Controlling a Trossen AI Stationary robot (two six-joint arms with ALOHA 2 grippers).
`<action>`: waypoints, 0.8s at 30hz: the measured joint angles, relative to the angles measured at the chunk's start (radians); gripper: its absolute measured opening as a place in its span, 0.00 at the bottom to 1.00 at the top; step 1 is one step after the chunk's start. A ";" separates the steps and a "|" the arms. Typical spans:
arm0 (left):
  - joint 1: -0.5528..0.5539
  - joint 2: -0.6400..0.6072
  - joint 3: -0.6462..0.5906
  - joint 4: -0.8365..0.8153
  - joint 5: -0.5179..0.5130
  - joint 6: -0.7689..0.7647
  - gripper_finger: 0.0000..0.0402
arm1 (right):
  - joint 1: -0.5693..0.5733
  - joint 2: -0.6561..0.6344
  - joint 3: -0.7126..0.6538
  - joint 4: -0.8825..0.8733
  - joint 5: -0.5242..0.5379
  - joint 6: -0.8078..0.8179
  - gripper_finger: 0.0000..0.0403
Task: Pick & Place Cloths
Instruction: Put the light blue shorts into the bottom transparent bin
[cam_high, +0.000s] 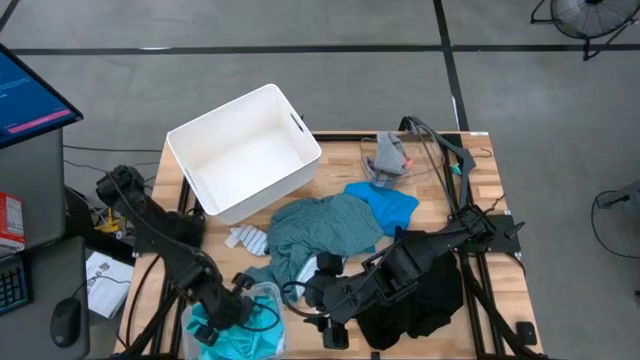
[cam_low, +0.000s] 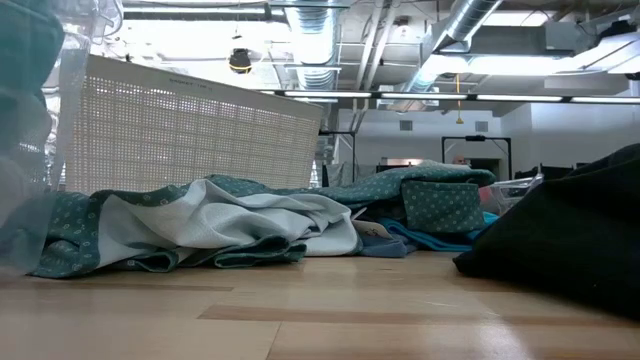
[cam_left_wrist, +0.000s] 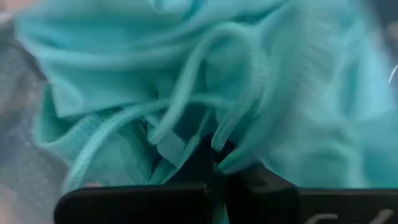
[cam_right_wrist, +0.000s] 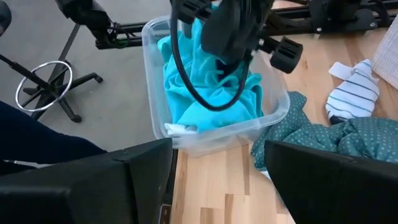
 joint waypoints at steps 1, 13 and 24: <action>0.001 0.016 -0.001 -0.005 -0.004 0.017 0.00 | 0.001 0.000 0.000 -0.005 0.000 0.000 0.62; 0.009 0.140 -0.009 -0.002 0.004 0.067 0.00 | 0.000 0.000 0.000 -0.039 0.000 0.000 0.62; 0.006 -0.162 -0.007 0.010 0.034 0.014 0.00 | 0.006 0.000 0.000 -0.042 0.000 -0.046 0.62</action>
